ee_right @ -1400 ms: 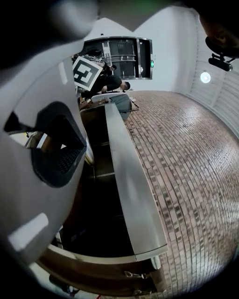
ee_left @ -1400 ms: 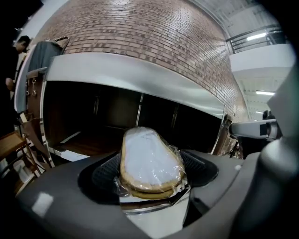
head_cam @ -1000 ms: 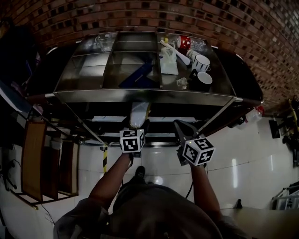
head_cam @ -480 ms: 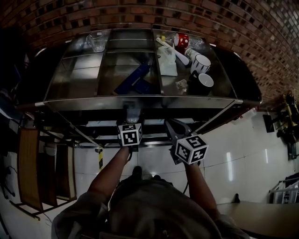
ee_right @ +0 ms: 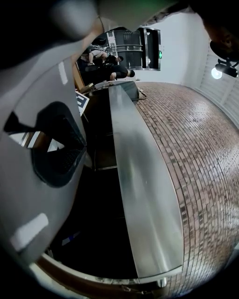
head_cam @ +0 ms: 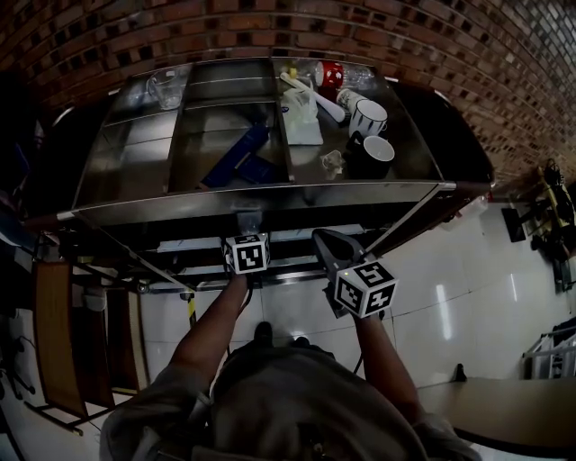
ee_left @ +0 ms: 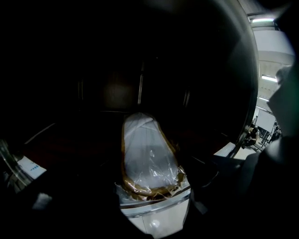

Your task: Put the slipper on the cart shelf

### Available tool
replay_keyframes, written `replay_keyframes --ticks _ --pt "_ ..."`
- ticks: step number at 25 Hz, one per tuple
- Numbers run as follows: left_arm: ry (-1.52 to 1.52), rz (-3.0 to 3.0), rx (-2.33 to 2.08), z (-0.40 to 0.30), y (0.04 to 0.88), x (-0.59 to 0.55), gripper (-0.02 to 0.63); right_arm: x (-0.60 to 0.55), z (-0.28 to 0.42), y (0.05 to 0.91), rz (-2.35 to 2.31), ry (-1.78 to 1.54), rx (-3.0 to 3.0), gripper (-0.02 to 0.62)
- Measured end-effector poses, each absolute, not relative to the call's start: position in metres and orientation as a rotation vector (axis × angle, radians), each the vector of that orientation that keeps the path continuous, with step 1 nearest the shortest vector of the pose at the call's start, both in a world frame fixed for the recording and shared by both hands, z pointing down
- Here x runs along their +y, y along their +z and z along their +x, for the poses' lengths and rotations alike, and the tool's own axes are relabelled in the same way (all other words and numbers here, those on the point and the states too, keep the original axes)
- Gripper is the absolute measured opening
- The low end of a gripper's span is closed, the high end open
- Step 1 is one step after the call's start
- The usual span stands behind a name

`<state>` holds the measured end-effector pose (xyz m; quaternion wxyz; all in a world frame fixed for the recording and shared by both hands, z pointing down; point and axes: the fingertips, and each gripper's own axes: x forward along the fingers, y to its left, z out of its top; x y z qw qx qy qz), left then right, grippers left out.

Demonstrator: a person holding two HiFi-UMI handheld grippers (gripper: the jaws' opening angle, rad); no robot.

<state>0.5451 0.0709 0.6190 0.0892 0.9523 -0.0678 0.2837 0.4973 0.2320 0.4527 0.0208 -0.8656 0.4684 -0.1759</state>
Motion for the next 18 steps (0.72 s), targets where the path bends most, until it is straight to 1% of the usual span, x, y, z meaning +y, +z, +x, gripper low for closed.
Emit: replay_keyframes --ticks 6,12,18 --pt "0.881 2.827 -0.162 0.547 0.620 0.074 0.422 0.236 0.494 0.453 -2.672 -0.539 1.464 0.000" --pt "0.874 2.818 -0.129 0.539 0.613 0.077 0.485 0.234 0.489 0.451 -2.653 -0.535 1.496 0.000" --pt "0.807 2.826 -0.139 0.521 0.590 0.075 0.488 0.229 0.485 0.451 -2.621 -0.533 1.536 0.000"
